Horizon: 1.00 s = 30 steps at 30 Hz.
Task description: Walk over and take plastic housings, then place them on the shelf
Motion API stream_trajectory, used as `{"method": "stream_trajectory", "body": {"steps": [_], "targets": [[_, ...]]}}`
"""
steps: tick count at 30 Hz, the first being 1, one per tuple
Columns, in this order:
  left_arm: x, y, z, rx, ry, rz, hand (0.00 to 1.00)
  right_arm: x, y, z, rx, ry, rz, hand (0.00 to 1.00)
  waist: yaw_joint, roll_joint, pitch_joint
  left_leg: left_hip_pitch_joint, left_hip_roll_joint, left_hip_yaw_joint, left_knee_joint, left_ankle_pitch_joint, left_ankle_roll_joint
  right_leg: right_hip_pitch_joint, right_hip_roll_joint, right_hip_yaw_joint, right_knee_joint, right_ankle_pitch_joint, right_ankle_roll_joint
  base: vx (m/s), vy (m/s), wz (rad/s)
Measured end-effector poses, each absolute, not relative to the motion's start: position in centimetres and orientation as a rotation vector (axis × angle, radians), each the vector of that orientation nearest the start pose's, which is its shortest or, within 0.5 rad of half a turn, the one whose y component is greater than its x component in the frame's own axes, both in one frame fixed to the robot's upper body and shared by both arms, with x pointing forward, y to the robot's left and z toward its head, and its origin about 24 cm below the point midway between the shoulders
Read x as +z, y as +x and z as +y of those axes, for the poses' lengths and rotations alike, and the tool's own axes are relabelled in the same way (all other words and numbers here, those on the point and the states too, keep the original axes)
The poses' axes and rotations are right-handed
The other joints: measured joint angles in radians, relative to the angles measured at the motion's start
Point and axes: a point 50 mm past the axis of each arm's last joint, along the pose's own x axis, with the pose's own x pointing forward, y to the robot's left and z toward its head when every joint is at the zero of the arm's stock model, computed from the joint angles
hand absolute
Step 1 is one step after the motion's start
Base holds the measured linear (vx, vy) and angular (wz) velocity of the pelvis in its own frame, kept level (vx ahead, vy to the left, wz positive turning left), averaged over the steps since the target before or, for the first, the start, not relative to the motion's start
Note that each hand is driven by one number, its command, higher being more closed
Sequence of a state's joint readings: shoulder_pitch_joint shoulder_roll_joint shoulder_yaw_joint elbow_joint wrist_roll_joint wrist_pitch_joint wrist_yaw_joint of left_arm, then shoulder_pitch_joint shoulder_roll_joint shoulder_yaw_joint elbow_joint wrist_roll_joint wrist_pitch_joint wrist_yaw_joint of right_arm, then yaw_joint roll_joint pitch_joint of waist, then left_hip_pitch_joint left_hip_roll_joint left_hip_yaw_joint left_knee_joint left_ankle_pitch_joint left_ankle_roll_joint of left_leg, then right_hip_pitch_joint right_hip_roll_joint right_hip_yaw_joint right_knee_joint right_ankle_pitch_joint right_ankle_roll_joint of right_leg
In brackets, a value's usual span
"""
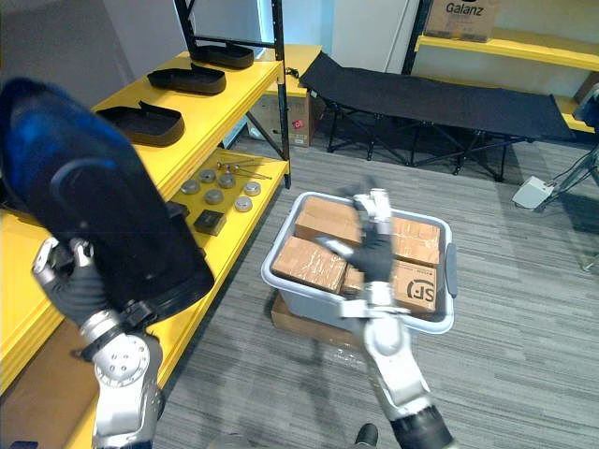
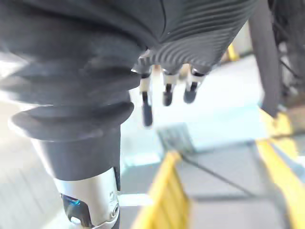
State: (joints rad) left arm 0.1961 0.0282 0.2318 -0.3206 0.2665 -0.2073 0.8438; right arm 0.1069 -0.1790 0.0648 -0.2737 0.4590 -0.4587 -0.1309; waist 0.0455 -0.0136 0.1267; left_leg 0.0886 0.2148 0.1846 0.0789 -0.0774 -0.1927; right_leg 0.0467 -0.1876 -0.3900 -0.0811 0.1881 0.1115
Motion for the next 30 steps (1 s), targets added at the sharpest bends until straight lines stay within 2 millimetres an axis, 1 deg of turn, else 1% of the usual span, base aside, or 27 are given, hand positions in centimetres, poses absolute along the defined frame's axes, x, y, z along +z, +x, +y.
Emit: {"method": "stream_trajectory", "body": {"steps": [1, 3, 4, 5, 8, 10, 11, 13, 15, 16, 17, 19, 20, 21, 22, 23, 24, 25, 26, 28, 29, 30], "targets": [[10.1, 17.3, 24.4, 1.098, 0.267, -0.454, 1.0, 11.5, 21.4, -18.6, -0.105, 0.343, -0.567, 0.0, -0.002, 0.001, -0.004, 0.001, 0.0, 0.01, 0.0, -0.001, 0.0, -0.006, 0.0, 0.008, 0.0, 0.0, 0.001, -0.03, 0.025, -0.31], [9.6, 16.2, 25.2, 1.174, 0.286, -0.429, 1.0, 9.9, 20.2, -19.5, -0.136, 0.342, -0.503, 0.0, -0.004, 0.017, -0.015, 0.004, -0.001, 0.042, 0.001, -0.01, 0.005, -0.022, 0.001, 0.036, -0.004, 0.0, 0.002, -0.04, 0.024, -0.4], [9.3, 15.9, 25.3, 1.192, 0.283, -0.418, 1.0, 9.5, 20.0, -19.6, -0.14, 0.354, -0.482, 0.0, -0.006, 0.021, -0.017, 0.008, -0.001, 0.05, 0.001, -0.015, 0.009, -0.024, 0.001, 0.042, -0.009, -0.001, 0.002, -0.03, 0.025, -0.33], [8.9, 15.5, 25.3, 1.215, 0.267, -0.394, 1.0, 8.3, 19.6, -19.7, -0.142, 0.366, -0.422, 0.0, -0.01, 0.031, -0.022, 0.016, -0.001, 0.063, 0.0, -0.02, 0.009, -0.026, 0.001, 0.051, -0.009, -0.009, -0.001, -0.02, 0.019, -0.23], [8.6, 15.0, 24.9, 1.198, 0.226, -0.401, 1.0, 6.4, 19.8, -19.1, -0.11, 0.402, -0.33, 0.0, -0.01, 0.036, -0.024, 0.014, -0.002, 0.069, 0.0, -0.023, 0.01, -0.031, 0.001, 0.057, -0.009, -0.011, 0.0, -0.02, 0.01, -0.09], [9.0, 14.8, 24.6, 1.124, 0.179, -0.427, 1.0, 4.3, 20.4, -17.5, -0.043, 0.417, -0.218, 0.0, -0.004, 0.037, -0.025, -0.001, -0.002, 0.042, 0.001, -0.023, 0.01, -0.026, -0.001, 0.033, -0.009, -0.014, 0.001, -0.01, 0.007, 0.24], [9.2, 14.9, 24.4, 1.103, 0.169, -0.436, 1.0, 3.9, 20.6, -17.0, -0.025, 0.416, -0.195, 0.0, 0.0, 0.037, -0.025, -0.01, -0.004, 0.03, 0.002, -0.022, 0.011, -0.026, -0.003, 0.022, -0.009, -0.015, 0.001, 0.0, 0.007, 0.53], [10.0, 14.7, 24.2, 1.042, 0.167, -0.476, 1.0, 2.9, 21.9, -14.5, 0.074, 0.371, -0.13, 0.0, 0.025, 0.038, -0.025, -0.047, -0.009, -0.038, 0.001, -0.01, 0.013, -0.013, -0.009, -0.042, -0.007, -0.013, 0.004, 0.02, 0.005, 0.78], [10.3, 14.5, 24.1, 1.023, 0.177, -0.49, 1.0, 2.7, 22.8, -13.2, 0.133, 0.344, -0.112, 0.0, 0.054, 0.04, -0.027, -0.057, -0.011, -0.085, 0.001, 0.001, 0.007, 0.007, -0.01, -0.085, -0.001, -0.014, 0.008, 0.07, 0.017, 0.79], [10.5, 14.1, 24.3, 1.023, 0.194, -0.488, 1.0, 3.0, 23.5, -12.4, 0.175, 0.327, -0.112, 0.0, 0.082, 0.041, -0.027, -0.065, -0.016, -0.122, 0.002, 0.007, 0.007, 0.026, -0.012, -0.12, 0.0, -0.015, 0.011, 0.06, 0.039, 0.79], [10.5, 13.6, 24.7, 1.04, 0.21, -0.485, 1.0, 3.2, 24.0, -11.8, 0.202, 0.32, -0.12, 0.0, 0.1, 0.042, -0.03, -0.075, -0.021, -0.15, 0.002, 0.009, 0.009, 0.038, -0.016, -0.151, 0.0, -0.016, 0.011, 0.05, 0.052, 0.92], [10.3, 12.1, 25.8, 1.096, 0.259, -0.455, 1.0, 3.7, 25.0, -10.6, 0.252, 0.309, -0.128, 0.0, 0.15, 0.042, -0.031, -0.082, -0.046, -0.209, 0.002, 0.013, 0.015, 0.081, -0.035, -0.222, 0.0, -0.02, 0.018, 0.03, 0.067, 0.87], [10.3, 11.6, 26.1, 1.106, 0.263, -0.449, 1.0, 3.7, 25.2, -10.3, 0.259, 0.306, -0.126, 0.0, 0.163, 0.036, -0.034, -0.085, -0.057, -0.227, 0.002, 0.012, 0.017, 0.091, -0.043, -0.239, 0.0, -0.026, 0.026, 0.02, 0.071, 0.82], [10.2, 10.8, 26.7, 1.118, 0.262, -0.442, 1.0, 3.6, 25.5, -9.8, 0.266, 0.291, -0.118, 0.0, 0.184, 0.026, -0.041, -0.091, -0.072, -0.254, 0.001, 0.014, 0.022, 0.107, -0.054, -0.264, 0.0, -0.031, 0.033, 0.02, 0.053, 0.59], [10.2, 10.4, 26.9, 1.125, 0.256, -0.439, 1.0, 3.6, 25.7, -9.3, 0.28, 0.279, -0.116, 0.0, 0.198, 0.025, -0.041, -0.091, -0.076, -0.263, 0.001, 0.013, 0.024, 0.115, -0.057, -0.275, 0.0, -0.032, 0.035, 0.01, 0.064, 0.65], [10.3, 9.5, 27.3, 1.132, 0.22, -0.444, 1.0, 3.8, 26.1, -8.2, 0.303, 0.259, -0.12, 0.0, 0.226, 0.016, -0.042, -0.092, -0.09, -0.285, 0.002, 0.011, 0.028, 0.131, -0.067, -0.295, 0.0, -0.043, 0.048, 0.0, 0.05, 0.5], [10.4, 9.2, 27.4, 1.126, 0.184, -0.459, 1.0, 4.2, 26.3, -7.6, 0.31, 0.244, -0.132, 0.0, 0.238, 0.013, -0.043, -0.096, -0.098, -0.3, 0.002, 0.01, 0.029, 0.139, -0.073, -0.304, 0.0, -0.05, 0.057, -0.01, 0.044, 0.48], [10.5, 9.0, 27.3, 1.121, 0.162, -0.473, 1.0, 4.5, 26.5, -7.2, 0.315, 0.235, -0.146, 0.0, 0.244, 0.01, -0.044, -0.099, -0.102, -0.31, 0.003, 0.01, 0.03, 0.145, -0.074, -0.315, 0.0, -0.051, 0.059, -0.02, 0.023, 0.49], [10.9, 8.7, 27.1, 1.106, 0.125, -0.508, 1.0, 5.3, 27.0, -6.8, 0.313, 0.22, -0.175, 0.0, 0.248, 0.008, -0.045, -0.112, -0.111, -0.333, 0.004, 0.008, 0.035, 0.15, -0.077, -0.334, 0.0, -0.057, 0.063, -0.02, 0.012, 0.48], [11.6, 8.9, 26.8, 1.057, 0.125, -0.557, 1.0, 6.2, 27.6, -6.5, 0.297, 0.221, -0.204, 0.0, 0.248, 0.008, -0.044, -0.127, -0.117, -0.365, 0.003, 0.01, 0.035, 0.153, -0.078, -0.352, 0.009, -0.075, 0.062, -0.01, 0.01, 0.5], [12.0, 9.3, 26.5, 1.005, 0.112, -0.588, 1.0, 6.3, 27.8, -7.0, 0.264, 0.223, -0.202, 0.0, 0.243, 0.015, -0.04, -0.135, -0.119, -0.391, 0.003, 0.013, 0.041, 0.15, -0.086, -0.341, 0.061, -0.119, 0.062, 0.02, 0.009, 0.65], [12.3, 9.8, 26.4, 0.97, 0.104, -0.609, 1.0, 6.1, 27.7, -7.6, 0.232, 0.225, -0.195, 0.0, 0.233, 0.016, -0.038, -0.148, -0.124, -0.423, 0.005, 0.015, 0.042, 0.144, -0.085, -0.295, 0.102, -0.17, 0.068, 0.02, 0.009, 0.81]]}}
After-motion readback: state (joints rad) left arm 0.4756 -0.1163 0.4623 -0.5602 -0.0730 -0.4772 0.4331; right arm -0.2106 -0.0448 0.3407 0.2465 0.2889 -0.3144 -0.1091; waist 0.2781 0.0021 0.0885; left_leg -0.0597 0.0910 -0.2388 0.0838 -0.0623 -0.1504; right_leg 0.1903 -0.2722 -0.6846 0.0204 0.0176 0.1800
